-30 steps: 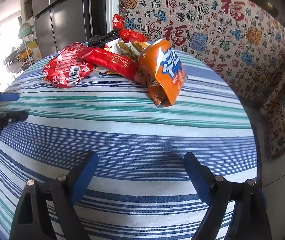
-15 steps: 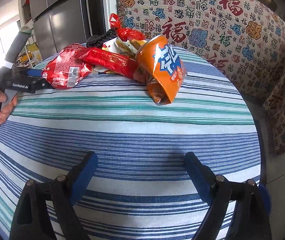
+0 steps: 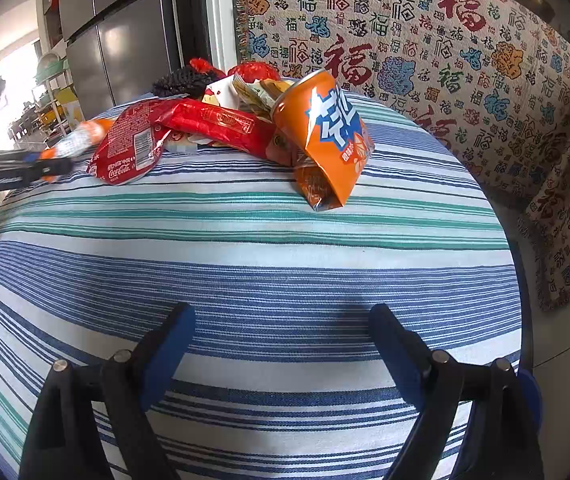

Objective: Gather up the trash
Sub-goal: 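Move both tools back over the table toward the remaining trash, then grasp the orange-white wrapped bundle with the left tool while the right tool grasps the orange can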

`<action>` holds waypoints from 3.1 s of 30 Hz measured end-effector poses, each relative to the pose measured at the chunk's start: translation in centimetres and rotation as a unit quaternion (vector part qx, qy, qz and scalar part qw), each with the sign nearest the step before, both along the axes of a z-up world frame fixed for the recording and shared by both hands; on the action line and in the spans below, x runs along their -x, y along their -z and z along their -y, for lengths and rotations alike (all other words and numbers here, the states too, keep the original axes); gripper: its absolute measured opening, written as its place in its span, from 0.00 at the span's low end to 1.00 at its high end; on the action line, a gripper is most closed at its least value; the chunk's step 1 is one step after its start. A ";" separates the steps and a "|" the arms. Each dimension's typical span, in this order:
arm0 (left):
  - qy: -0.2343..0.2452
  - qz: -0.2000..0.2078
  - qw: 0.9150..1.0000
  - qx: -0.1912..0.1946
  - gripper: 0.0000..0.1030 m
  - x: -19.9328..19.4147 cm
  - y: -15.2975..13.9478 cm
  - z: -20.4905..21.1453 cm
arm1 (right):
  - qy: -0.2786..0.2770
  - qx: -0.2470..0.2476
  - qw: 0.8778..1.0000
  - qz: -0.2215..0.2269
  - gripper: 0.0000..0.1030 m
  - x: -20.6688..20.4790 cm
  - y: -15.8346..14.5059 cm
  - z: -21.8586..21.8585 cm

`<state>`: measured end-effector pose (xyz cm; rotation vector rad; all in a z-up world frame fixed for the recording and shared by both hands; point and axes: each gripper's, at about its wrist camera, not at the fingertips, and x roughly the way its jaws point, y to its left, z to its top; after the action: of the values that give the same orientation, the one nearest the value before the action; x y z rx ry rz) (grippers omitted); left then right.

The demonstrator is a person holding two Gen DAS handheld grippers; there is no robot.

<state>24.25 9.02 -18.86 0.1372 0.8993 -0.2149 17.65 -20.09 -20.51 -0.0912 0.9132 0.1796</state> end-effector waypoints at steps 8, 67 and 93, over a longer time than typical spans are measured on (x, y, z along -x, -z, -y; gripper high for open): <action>-0.053 -0.015 0.998 0.015 0.52 5.7 1.8 -1.4 | 0.001 0.002 1.000 0.004 0.88 0.0 0.3 0.0; -0.084 -0.028 0.996 0.007 1.00 2.0 3.4 -1.3 | -0.043 0.006 0.999 -0.013 1.00 -3.9 1.2 -1.6; -0.059 -0.033 0.998 0.006 1.00 2.2 3.5 -0.8 | -0.016 0.009 1.000 -0.023 1.00 -4.7 1.8 0.5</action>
<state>22.03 9.78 -22.32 0.0647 0.9681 -0.1152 22.39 -20.60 -22.33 -0.1183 0.9601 0.2043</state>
